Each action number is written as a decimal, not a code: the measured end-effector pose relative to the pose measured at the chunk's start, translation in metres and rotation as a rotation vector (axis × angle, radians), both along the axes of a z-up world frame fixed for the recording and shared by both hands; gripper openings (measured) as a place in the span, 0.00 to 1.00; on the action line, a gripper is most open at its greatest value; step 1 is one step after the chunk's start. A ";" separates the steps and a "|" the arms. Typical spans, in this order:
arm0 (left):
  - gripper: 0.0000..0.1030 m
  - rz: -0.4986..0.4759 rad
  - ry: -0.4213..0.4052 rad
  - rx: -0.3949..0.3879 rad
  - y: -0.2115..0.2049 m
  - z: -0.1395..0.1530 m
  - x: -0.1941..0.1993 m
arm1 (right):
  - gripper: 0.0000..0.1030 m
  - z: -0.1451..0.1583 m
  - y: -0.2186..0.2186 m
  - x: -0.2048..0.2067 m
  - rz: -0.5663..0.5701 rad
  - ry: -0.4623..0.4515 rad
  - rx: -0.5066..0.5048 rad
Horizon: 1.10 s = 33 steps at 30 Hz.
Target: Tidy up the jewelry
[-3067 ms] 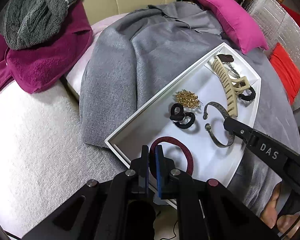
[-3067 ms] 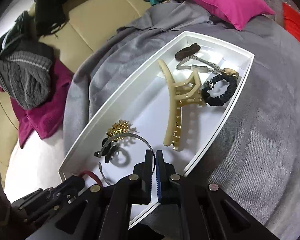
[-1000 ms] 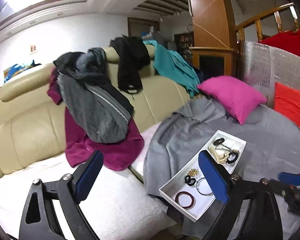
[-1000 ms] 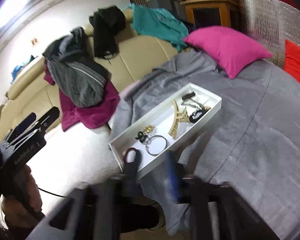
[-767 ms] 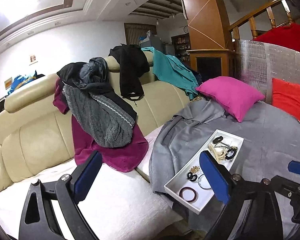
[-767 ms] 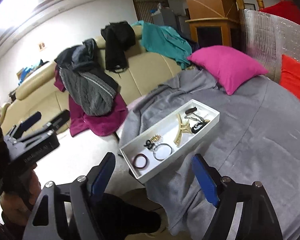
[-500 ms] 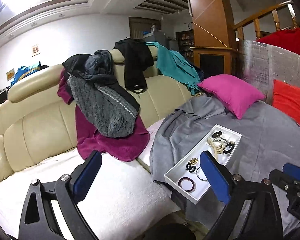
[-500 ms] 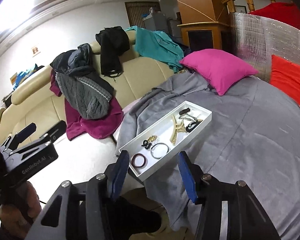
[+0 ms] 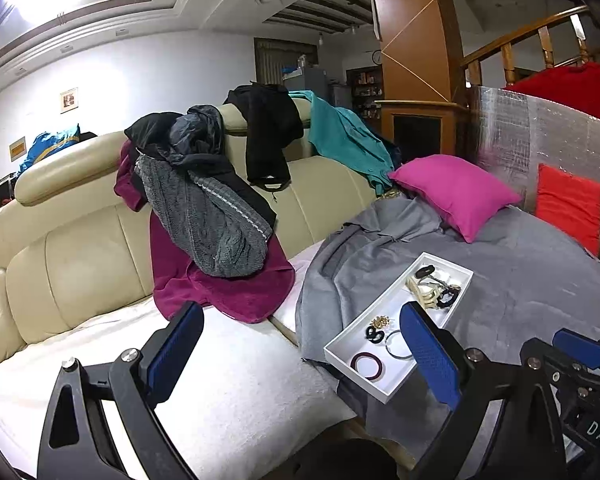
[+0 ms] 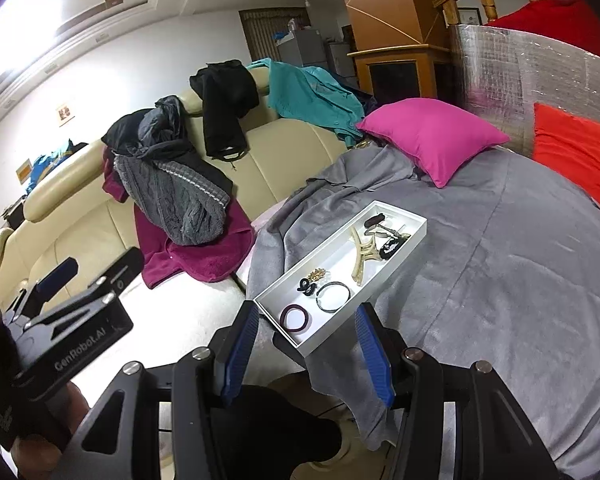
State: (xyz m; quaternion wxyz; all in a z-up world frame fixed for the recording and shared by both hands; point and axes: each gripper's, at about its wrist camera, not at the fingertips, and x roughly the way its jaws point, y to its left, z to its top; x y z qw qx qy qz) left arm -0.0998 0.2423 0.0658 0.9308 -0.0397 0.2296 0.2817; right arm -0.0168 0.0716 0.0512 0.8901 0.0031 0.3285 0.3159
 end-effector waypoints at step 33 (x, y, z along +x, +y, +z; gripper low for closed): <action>0.95 -0.001 0.059 -0.036 0.015 -0.021 0.011 | 0.54 -0.019 0.008 0.015 -0.033 0.068 0.004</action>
